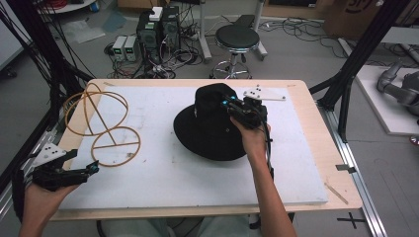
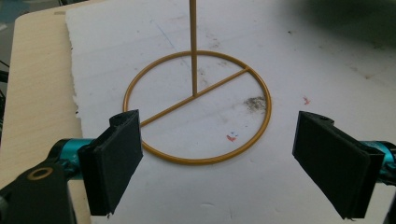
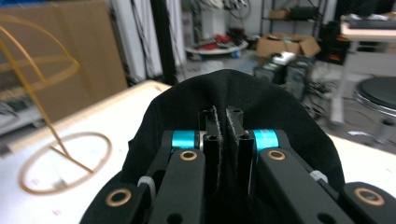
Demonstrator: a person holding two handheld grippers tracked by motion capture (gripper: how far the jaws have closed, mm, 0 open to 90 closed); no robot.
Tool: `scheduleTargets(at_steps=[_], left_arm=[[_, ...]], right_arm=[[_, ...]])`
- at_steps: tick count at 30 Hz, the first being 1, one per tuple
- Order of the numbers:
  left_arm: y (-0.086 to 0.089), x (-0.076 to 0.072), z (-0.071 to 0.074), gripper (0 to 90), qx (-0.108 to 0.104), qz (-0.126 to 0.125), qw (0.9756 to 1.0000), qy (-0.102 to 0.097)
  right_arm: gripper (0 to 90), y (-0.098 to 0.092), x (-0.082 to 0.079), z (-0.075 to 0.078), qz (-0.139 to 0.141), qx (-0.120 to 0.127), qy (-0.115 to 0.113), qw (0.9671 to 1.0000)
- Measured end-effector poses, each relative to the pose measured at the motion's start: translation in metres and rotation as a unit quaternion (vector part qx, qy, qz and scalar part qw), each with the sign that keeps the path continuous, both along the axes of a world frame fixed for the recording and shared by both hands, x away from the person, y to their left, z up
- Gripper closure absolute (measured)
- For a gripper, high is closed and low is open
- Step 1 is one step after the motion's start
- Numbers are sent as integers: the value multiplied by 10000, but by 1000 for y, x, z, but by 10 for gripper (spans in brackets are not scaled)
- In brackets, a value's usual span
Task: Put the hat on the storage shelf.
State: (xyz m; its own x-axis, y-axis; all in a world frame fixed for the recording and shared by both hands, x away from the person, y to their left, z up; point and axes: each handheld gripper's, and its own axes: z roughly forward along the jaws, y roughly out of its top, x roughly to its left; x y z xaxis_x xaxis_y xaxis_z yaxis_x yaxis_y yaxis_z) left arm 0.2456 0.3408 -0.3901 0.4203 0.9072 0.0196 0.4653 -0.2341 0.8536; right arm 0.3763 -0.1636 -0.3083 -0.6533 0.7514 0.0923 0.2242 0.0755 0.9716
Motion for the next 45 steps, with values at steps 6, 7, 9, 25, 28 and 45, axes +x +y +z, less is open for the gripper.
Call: scheduleTargets(at_steps=[6,7,9,25,28,45], left_arm=[[0,-1,-1,163,-19,6,10000,8],[0,-1,-1,163,-19,-5,10000,14],[-1,-2,0,163,-11,-8,10000,-3],[-2,-4,1,163,-12,-36,10000,-41],[-3,-4,1,163,-7,-54,10000,-36],[3,-11,1,163,26,-7,10000,-41]], right_arm=[[874,17,6,18,357,470,-78,9982],[874,20,7,21,382,510,-113,9979],[874,25,9,27,419,576,-166,9973],[877,44,22,62,764,1739,-226,9815],[876,52,24,67,871,1927,-202,9772],[876,109,28,79,1497,2267,-26,9624]])
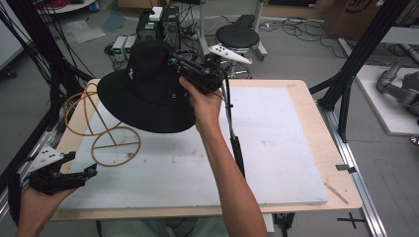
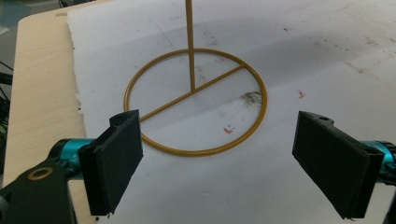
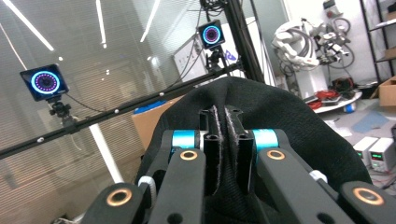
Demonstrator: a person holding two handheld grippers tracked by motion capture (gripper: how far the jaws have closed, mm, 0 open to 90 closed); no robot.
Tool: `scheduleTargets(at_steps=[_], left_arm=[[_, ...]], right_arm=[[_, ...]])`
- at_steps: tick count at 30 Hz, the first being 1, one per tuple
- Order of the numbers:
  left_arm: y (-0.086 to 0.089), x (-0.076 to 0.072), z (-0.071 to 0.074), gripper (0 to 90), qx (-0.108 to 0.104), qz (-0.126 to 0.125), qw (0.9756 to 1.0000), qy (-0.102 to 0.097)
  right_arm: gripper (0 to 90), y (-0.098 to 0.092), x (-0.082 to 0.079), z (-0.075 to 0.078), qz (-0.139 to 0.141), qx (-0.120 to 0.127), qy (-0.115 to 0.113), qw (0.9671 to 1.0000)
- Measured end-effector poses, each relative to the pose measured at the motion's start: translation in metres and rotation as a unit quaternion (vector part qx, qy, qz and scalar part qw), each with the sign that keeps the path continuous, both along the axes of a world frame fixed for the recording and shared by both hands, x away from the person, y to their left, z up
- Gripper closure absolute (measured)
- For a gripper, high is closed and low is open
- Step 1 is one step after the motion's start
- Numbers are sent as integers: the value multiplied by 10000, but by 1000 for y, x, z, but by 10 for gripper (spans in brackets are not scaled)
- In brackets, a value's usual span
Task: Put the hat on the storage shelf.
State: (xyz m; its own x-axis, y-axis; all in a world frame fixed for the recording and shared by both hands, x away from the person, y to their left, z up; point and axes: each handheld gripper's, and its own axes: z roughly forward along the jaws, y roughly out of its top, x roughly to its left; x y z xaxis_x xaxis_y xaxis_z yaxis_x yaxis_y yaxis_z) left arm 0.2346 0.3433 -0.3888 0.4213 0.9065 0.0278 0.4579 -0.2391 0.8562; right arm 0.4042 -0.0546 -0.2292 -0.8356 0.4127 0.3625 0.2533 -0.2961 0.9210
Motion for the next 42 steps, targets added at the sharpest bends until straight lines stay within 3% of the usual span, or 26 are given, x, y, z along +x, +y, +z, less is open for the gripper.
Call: scheduleTargets(at_steps=[9,26,42], left_arm=[[8,-9,0,163,14,115,9999,-10],[22,-27,1,163,41,298,9995,-30],[27,-34,1,163,60,375,9993,-17]], right_arm=[[874,27,2,1,213,87,24,9997],[873,77,3,-6,623,-42,46,9980],[872,82,1,-5,765,117,-3,9970]])
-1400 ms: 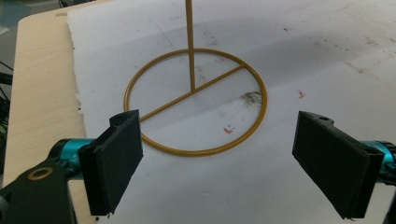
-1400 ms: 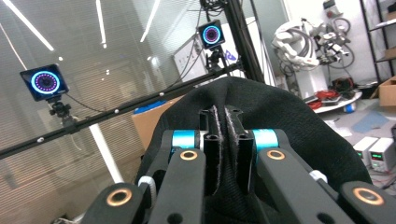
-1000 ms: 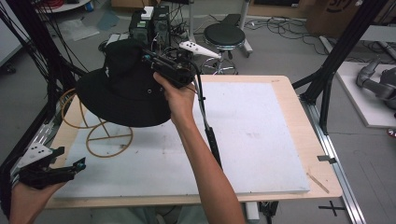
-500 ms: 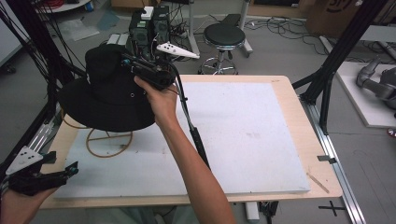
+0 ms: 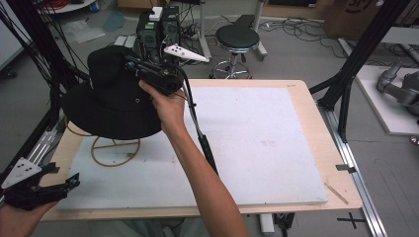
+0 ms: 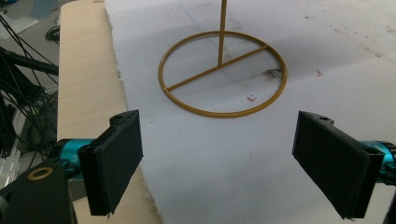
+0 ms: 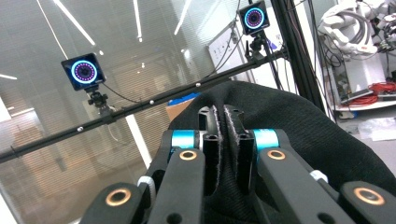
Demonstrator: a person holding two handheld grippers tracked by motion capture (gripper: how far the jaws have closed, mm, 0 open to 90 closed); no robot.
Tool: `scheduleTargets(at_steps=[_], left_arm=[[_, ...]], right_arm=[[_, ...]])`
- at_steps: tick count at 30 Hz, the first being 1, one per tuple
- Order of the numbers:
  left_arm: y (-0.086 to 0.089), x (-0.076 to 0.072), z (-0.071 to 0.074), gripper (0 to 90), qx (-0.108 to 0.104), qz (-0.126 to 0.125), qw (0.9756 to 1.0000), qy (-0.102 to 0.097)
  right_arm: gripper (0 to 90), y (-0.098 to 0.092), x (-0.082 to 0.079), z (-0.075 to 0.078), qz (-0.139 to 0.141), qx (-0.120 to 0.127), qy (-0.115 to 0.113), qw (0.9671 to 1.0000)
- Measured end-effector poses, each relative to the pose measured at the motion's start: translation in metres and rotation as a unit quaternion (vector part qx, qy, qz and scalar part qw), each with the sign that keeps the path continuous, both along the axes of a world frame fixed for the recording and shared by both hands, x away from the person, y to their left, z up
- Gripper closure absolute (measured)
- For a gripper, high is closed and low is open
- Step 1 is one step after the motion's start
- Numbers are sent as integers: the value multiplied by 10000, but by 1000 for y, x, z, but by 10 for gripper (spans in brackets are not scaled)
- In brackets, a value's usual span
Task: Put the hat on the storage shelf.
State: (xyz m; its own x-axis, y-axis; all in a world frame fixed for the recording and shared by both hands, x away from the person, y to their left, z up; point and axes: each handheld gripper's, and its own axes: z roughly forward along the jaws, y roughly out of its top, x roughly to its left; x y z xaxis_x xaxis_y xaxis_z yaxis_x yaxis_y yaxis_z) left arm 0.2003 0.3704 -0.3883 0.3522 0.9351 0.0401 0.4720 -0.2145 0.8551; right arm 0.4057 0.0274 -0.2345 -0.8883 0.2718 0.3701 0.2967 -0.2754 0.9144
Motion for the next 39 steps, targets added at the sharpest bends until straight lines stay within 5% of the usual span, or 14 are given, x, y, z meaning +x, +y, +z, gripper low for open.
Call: scheduleTargets(at_steps=[23,39], left_arm=[[2,-3,0,163,3,27,10000,-12],[9,-13,1,163,-4,123,9999,-26]], right_arm=[[872,8,-6,5,232,329,-103,9991],[864,58,-10,-11,476,-169,-81,9987]])
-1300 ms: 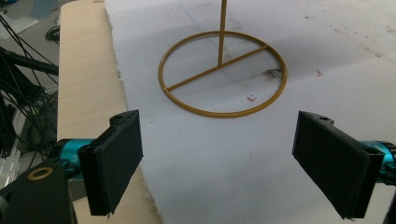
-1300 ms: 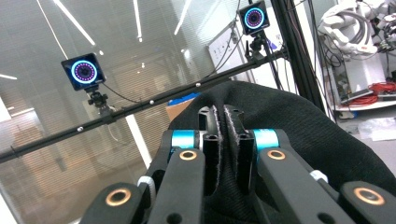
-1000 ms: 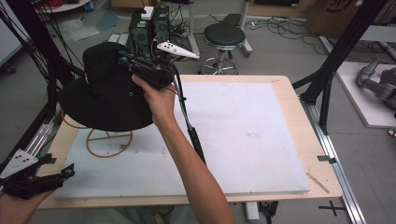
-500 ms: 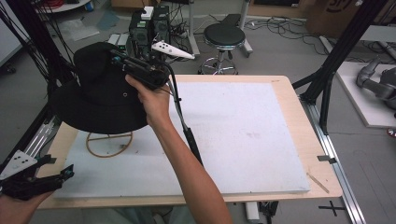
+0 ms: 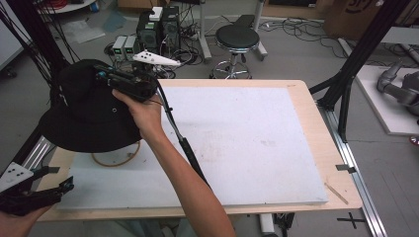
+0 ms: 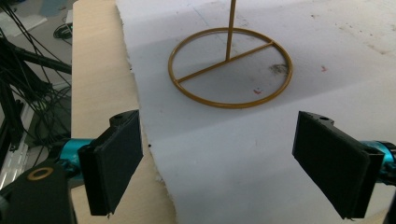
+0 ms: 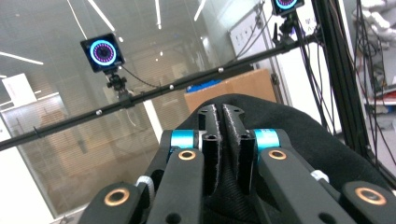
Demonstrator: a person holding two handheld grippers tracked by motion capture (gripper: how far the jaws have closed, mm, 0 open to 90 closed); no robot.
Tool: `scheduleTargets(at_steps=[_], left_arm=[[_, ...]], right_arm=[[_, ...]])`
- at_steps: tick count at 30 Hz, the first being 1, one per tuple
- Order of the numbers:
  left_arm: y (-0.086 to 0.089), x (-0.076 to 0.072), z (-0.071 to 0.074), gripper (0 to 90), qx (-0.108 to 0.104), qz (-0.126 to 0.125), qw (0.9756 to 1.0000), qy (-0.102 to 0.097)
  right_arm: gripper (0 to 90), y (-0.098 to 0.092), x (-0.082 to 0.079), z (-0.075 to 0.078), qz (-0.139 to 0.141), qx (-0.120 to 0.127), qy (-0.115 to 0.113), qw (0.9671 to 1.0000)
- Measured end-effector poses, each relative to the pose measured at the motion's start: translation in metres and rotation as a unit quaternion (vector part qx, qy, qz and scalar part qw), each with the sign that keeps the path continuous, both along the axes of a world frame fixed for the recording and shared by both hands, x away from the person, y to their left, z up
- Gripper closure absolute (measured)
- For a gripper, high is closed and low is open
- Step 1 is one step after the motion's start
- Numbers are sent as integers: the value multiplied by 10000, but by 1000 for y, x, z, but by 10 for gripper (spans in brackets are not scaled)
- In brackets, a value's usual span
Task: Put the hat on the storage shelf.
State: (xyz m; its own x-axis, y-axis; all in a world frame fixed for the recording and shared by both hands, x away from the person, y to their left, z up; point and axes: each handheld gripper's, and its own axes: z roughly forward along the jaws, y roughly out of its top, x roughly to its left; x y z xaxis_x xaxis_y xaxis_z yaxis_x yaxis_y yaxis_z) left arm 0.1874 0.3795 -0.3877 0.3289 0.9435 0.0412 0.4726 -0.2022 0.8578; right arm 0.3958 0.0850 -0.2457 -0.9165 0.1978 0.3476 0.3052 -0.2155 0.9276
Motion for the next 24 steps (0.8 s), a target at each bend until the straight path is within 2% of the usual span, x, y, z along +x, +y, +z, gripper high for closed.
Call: scheduleTargets(at_steps=[7,14,20,24], left_arm=[[2,-2,-1,163,-10,40,10000,19],[3,-5,-1,163,1,50,10000,22],[2,-5,-3,163,13,54,10000,46],[1,-4,-3,163,16,23,10000,54]], right_arm=[[856,10,4,-11,32,-242,112,9996],[848,14,5,-18,80,-352,162,9992],[815,14,7,-19,107,-498,123,9986],[771,13,8,-21,145,-598,203,9979]])
